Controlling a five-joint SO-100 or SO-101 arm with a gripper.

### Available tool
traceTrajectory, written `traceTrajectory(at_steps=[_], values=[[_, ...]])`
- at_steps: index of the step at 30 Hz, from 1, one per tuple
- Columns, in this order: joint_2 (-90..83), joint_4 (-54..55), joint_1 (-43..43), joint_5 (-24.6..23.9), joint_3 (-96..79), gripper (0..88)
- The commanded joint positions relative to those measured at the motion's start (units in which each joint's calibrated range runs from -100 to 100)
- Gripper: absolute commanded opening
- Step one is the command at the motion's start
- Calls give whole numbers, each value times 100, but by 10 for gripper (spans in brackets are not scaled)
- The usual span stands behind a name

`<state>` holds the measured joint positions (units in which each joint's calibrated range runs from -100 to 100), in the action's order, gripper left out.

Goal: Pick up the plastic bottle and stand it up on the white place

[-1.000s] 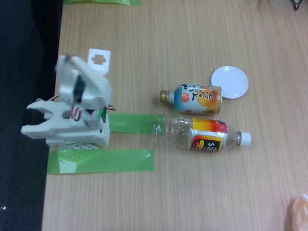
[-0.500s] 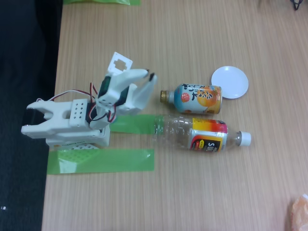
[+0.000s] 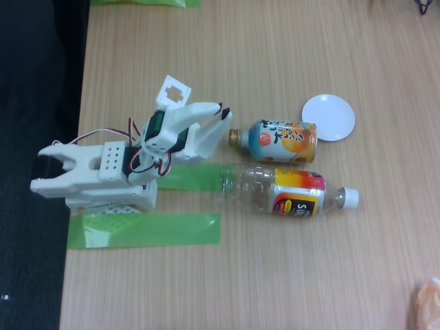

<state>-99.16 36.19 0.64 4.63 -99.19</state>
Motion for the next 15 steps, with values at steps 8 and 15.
traceTrajectory(at_steps=[8,15], values=[[8,-2761,33,18,1684,52],[0,-5525,33,18,3432,53]])
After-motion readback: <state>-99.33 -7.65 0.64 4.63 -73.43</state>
